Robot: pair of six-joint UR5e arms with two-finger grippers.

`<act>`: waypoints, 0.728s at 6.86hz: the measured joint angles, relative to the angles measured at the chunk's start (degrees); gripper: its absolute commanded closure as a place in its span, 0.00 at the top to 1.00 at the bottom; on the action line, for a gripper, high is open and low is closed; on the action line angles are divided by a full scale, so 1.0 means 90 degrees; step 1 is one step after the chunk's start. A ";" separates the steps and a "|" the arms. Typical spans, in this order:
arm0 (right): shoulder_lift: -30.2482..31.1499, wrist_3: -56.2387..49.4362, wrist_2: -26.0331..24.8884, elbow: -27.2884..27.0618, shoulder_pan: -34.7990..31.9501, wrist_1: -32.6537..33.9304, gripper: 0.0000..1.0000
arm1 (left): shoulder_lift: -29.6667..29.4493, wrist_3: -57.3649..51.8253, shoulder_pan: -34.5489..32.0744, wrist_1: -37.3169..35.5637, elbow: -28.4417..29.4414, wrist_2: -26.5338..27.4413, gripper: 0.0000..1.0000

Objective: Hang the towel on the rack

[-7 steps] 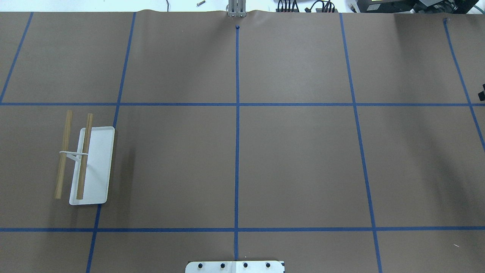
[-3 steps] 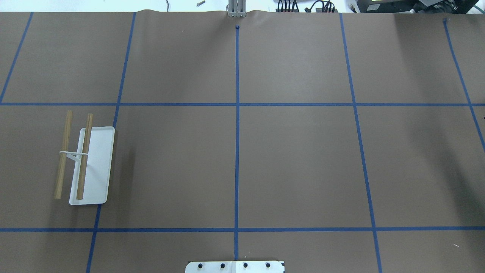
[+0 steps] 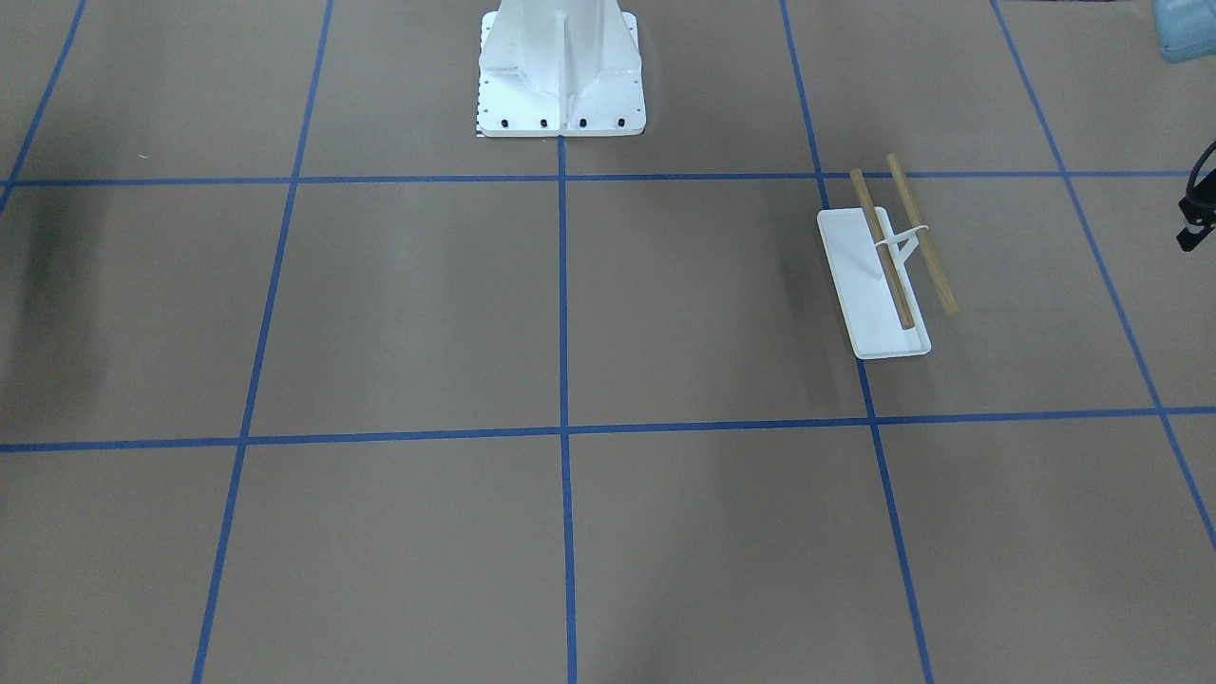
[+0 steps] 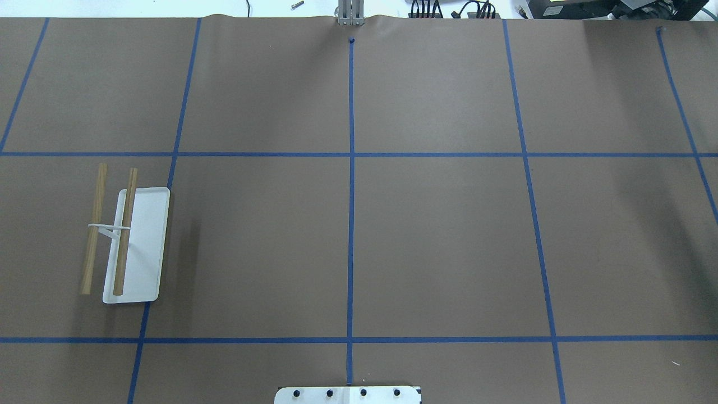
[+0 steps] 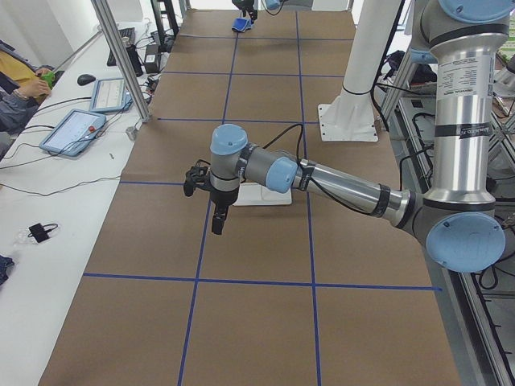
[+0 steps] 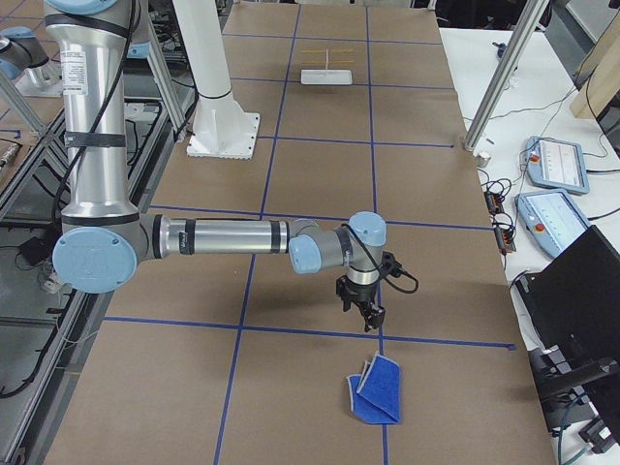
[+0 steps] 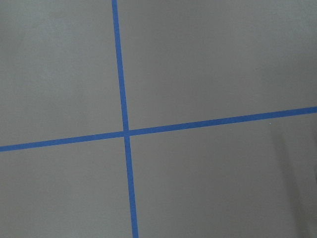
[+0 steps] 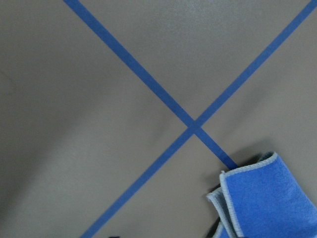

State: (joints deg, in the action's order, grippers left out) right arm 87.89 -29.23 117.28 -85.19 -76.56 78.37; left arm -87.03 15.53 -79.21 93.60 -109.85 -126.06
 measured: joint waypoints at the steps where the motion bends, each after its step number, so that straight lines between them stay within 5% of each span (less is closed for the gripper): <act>1: -0.0306 -0.0573 -0.0094 0.0662 -0.0169 -0.0077 0.82 | -0.0007 0.0023 0.0002 0.0000 0.0000 -0.0019 0.98; 2: -0.0517 -0.0968 -0.0243 0.1381 -0.0290 -0.0412 0.81 | -0.0010 0.0035 0.0002 0.0000 -0.0001 -0.0042 0.98; 5: -0.0915 -0.1496 -0.0506 0.3039 -0.0352 -0.1570 0.55 | -0.0009 0.0089 0.0002 0.0000 -0.0002 -0.0060 0.98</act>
State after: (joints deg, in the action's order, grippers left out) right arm 79.66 -42.70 112.73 -57.84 -79.73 64.24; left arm -87.12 16.33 -79.19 93.60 -109.86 -126.60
